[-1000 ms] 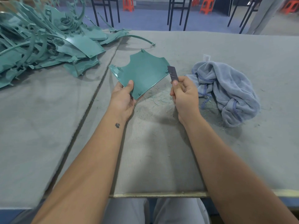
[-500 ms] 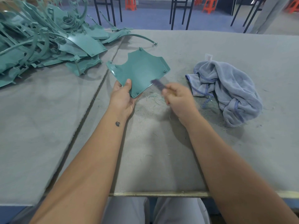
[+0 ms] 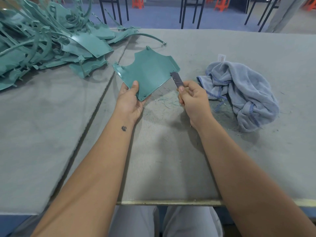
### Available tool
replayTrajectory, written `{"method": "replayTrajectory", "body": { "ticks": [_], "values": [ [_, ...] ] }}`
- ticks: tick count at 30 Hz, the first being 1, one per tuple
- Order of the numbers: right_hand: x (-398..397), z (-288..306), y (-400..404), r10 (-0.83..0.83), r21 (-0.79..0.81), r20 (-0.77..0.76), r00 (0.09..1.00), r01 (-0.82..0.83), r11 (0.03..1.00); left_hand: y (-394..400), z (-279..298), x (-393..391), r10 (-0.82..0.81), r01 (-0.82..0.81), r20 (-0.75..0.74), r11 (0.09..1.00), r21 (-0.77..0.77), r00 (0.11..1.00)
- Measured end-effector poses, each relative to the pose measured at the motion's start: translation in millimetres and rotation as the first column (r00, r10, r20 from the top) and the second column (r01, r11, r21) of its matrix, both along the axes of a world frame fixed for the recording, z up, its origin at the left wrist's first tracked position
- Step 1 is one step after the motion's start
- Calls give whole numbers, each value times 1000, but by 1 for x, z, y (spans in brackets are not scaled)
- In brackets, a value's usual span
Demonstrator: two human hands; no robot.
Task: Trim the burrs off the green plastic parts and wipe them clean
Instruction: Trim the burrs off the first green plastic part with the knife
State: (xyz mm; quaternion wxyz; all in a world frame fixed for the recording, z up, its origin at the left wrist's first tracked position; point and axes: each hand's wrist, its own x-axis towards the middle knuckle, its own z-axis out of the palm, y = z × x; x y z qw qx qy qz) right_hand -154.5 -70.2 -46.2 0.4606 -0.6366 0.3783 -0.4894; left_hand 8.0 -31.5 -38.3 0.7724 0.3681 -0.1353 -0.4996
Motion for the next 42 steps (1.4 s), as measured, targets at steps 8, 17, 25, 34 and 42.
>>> {"method": "replayTrajectory", "body": {
  "ticks": [8, 17, 25, 34, 42],
  "values": [
    [0, 2, 2, 12, 0, 84, 996, -12, 1000, -1, -1, 1, -11, 11, 21, 1000, -3, 1000],
    [5, -1, 3, 88, -64, -135, 987, -97, 993, 1, 0, 1, -8, 8, 9, 1000, -15, 1000],
    [7, -6, 1, 70, -135, -269, 961, -109, 985, 1, 1, -1, -17, 17, -11, 1000, -20, 1000],
    [9, -7, 1, 77, -154, -294, 953, -127, 980, 3, 3, -2, -22, 22, -7, 1000, -19, 1000],
    [6, -5, 2, 54, -162, -312, 949, -109, 981, 4, 4, -3, -31, 31, -22, 999, -27, 999]
  ]
}}
